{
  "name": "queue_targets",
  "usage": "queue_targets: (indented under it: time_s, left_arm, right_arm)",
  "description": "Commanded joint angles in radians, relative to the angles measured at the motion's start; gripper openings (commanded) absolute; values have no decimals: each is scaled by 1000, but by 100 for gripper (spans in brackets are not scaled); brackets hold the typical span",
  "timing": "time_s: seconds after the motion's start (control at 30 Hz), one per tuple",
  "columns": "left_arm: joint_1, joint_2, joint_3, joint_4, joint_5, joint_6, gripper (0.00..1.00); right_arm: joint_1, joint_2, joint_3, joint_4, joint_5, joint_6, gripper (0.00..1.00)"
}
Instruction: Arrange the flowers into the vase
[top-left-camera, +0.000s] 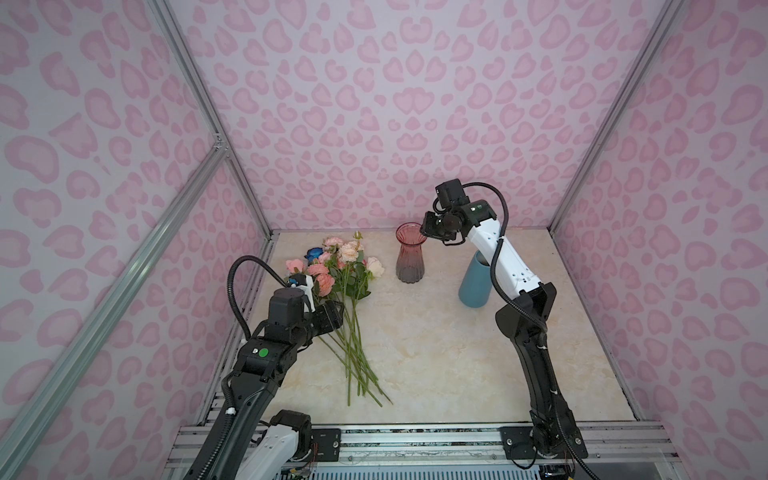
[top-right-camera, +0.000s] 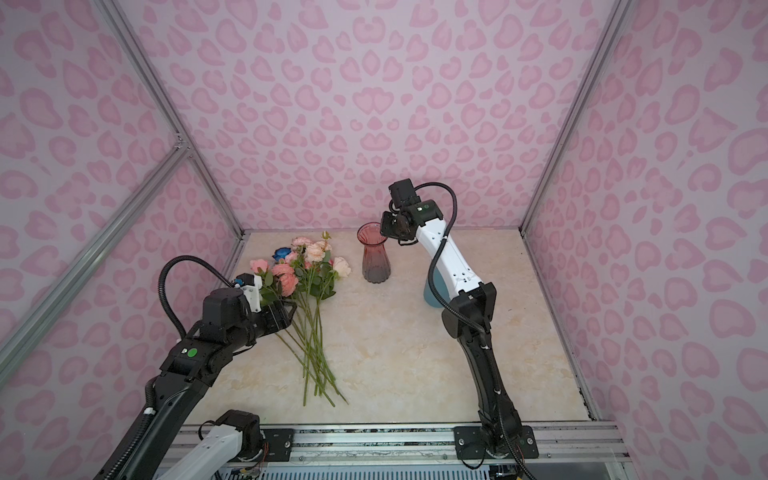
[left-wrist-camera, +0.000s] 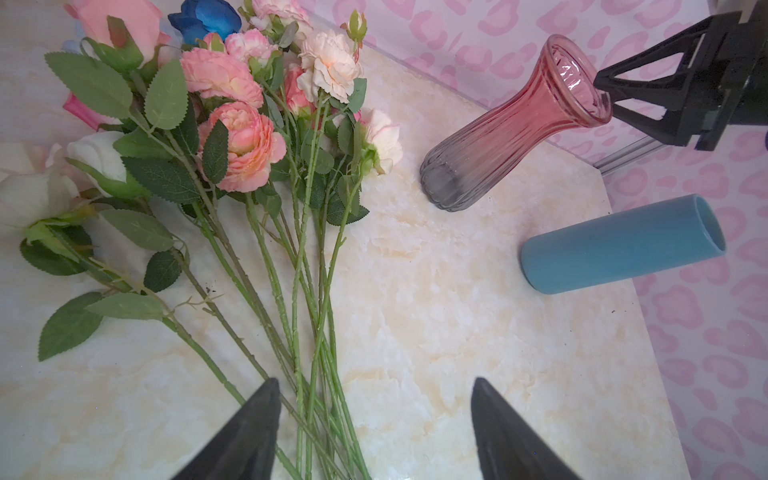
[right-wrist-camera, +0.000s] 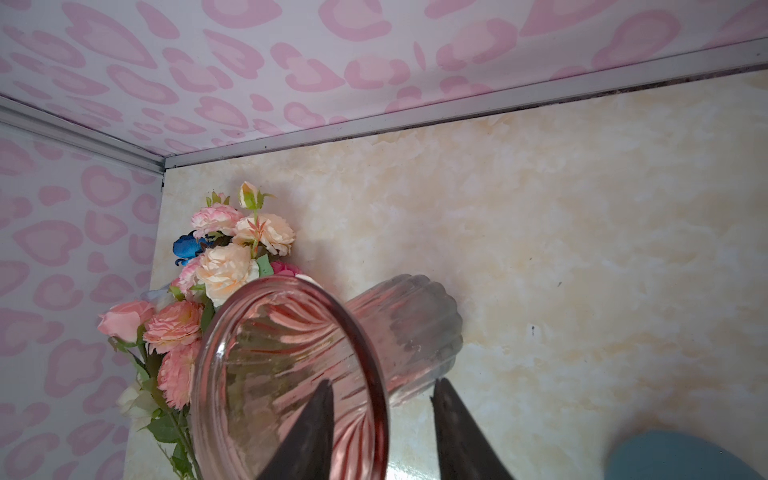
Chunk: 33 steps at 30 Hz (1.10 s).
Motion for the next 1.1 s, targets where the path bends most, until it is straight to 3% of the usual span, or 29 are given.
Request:
queue_targets:
  time_s: [0.0,0.23,0.43,0.53,0.73,1.07]
  left_arm:
    - [0,-2,0,24,8,6,74]
    - [0,-18,2,28,39,-6,73]
    - [-7,-20,-40,100,135,-75,72]
    - [-27,14,-44,128,155,-93,70]
    - [-88,127,50,120,167,-73,69]
    - [-127,138,23,144,158,-95,68]
  right_arm:
    - [-10,-28,7,6,9,0,42]
    - [-16,-184,-10,-70,154,-106,42]
    - [-94,-418,-272,-128,304,-245,41]
    - [-163,-496,-377,-160,312,-278,42]
    - [-186,-584,-603,-141,314,-321,43]
    - [-232,-488,-599,-169,235,-333,37]
